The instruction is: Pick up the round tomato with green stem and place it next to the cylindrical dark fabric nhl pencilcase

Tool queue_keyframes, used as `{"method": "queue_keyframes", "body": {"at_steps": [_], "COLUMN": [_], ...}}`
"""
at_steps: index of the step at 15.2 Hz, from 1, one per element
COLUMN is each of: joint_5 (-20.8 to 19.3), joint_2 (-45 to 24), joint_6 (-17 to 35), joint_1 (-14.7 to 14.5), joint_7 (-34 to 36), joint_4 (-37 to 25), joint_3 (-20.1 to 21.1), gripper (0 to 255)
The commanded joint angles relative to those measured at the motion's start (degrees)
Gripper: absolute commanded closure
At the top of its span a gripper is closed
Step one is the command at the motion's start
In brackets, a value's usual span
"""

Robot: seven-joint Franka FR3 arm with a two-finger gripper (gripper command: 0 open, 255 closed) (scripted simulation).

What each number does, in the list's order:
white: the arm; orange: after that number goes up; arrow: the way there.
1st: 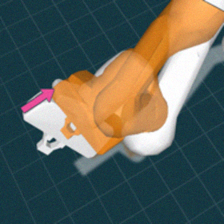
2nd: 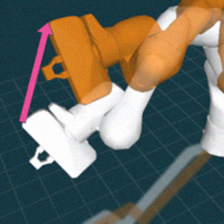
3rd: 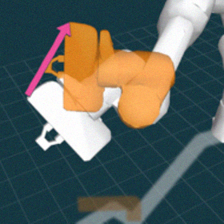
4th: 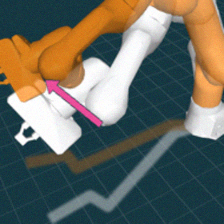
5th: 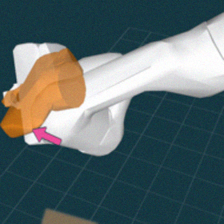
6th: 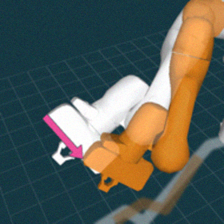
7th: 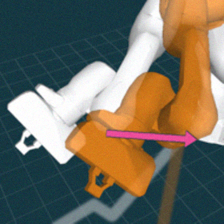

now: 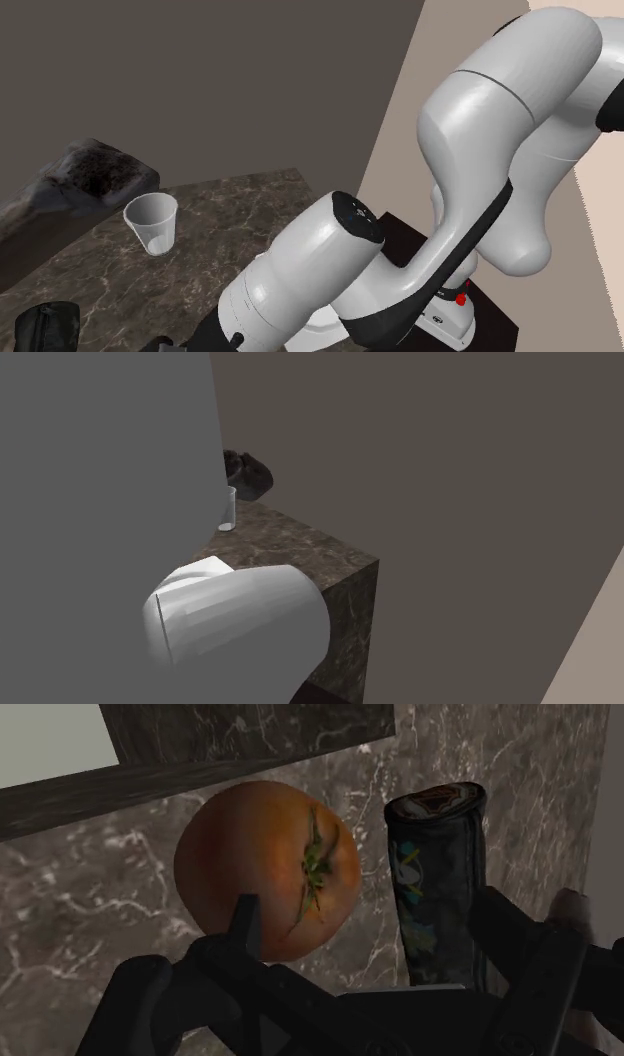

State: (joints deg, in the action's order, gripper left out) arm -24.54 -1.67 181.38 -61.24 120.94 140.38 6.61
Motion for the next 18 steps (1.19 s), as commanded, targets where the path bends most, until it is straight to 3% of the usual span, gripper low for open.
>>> {"method": "queue_keyframes", "body": {"at_steps": [1,3,4,5,9,10,11,12,14,15,16,17,18], "joint_5": [-6.6,-5.7,-1.6,0.1,-0.2,-2.3,-3.5,-2.2,-4.1,-1.0,-0.6,-4.8,-4.0], "joint_2": [-4.0,-4.0,-3.8,-3.8,-3.8,-1.6,-0.7,-0.2,0.2,0.1,0.1,0.1,-0.2], "joint_6": [-0.6,-0.5,-0.2,-0.1,-0.1,-1.9,-2.6,-2.2,-1.4,-1.7,-1.5,-1.6,-1.8], "joint_1": [-0.7,-2.1,-8.1,-10.5,-10.1,-4.3,-7.2,-6.4,-6.5,-6.2,-6.0,-6.6,-6.6], "joint_7": [5.6,4.8,1.5,0.2,0.4,2.3,4.0,2.5,4.0,1.0,0.5,4.7,4.1], "joint_4": [-1.6,-1.5,-1.1,-1.0,-1.0,-0.5,-0.3,0.6,1.7,1.3,1.6,1.4,0.9], "joint_3": [-1.3,-2.6,-8.0,-10.1,-9.8,-3.9,-6.4,-5.8,-6.5,-5.8,-5.8,-6.5,-6.3], "gripper": [0,0,0,0,0,255,255,255,255,255,255,255,255]}}
